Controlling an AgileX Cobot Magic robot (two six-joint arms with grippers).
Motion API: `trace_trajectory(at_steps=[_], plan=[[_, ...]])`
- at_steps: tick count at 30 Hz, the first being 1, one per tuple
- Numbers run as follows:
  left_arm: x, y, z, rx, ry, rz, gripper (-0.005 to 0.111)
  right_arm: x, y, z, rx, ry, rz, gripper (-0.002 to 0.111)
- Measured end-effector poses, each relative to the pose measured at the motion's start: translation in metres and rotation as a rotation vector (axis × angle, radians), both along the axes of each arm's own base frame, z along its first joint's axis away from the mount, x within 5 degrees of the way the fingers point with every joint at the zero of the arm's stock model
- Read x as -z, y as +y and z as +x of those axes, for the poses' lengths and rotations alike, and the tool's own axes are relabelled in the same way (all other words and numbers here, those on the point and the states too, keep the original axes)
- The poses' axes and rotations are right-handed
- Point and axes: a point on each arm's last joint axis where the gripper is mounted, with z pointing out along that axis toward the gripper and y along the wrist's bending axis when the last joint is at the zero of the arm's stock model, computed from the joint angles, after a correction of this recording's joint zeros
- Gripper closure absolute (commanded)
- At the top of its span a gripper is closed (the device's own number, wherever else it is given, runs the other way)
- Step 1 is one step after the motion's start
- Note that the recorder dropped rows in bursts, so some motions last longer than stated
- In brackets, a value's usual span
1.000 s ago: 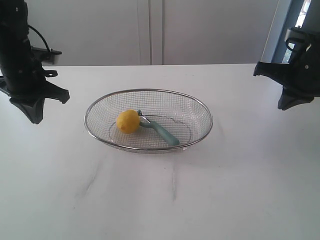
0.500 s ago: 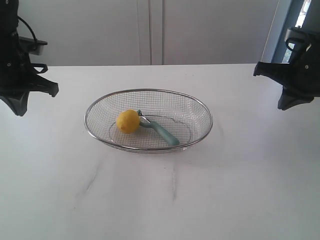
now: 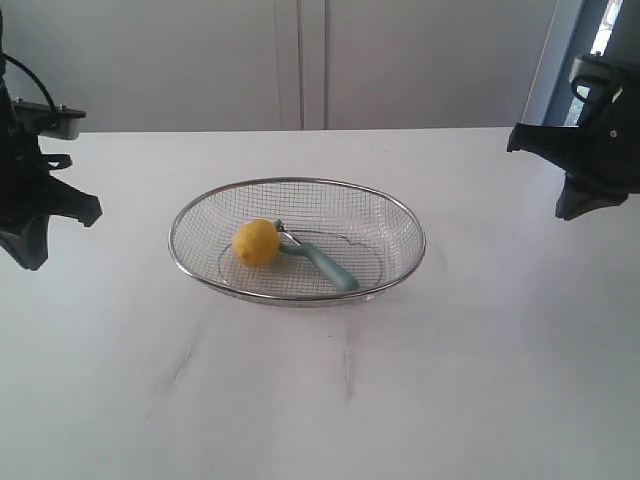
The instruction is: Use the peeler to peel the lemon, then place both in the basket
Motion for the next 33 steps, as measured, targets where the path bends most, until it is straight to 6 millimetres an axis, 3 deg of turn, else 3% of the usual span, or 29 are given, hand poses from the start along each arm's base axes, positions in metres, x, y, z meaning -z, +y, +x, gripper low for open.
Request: trace_trajectory(at_steps=[5,10,16,27,33], plan=[[-0.005,0.010,0.001,-0.013,-0.003,-0.155,0.107,0.000,0.000,0.000,0.000,0.000,0.000,0.108],[-0.014,0.026,0.000,-0.060,-0.027,-0.173,0.107,0.000,0.000,0.000,0.000,0.000,0.000,0.108],[-0.036,0.030,-0.013,-0.063,-0.090,-0.176,0.107,0.000,0.000,0.000,0.000,0.000,0.000,0.108],[-0.083,0.033,-0.049,-0.050,-0.249,-0.196,0.107,0.000,0.000,0.000,0.001,0.000,0.002,0.108],[-0.086,0.037,-0.084,-0.051,-0.305,-0.203,0.107,0.000,0.000,0.000,0.001,0.000,0.002,0.108]])
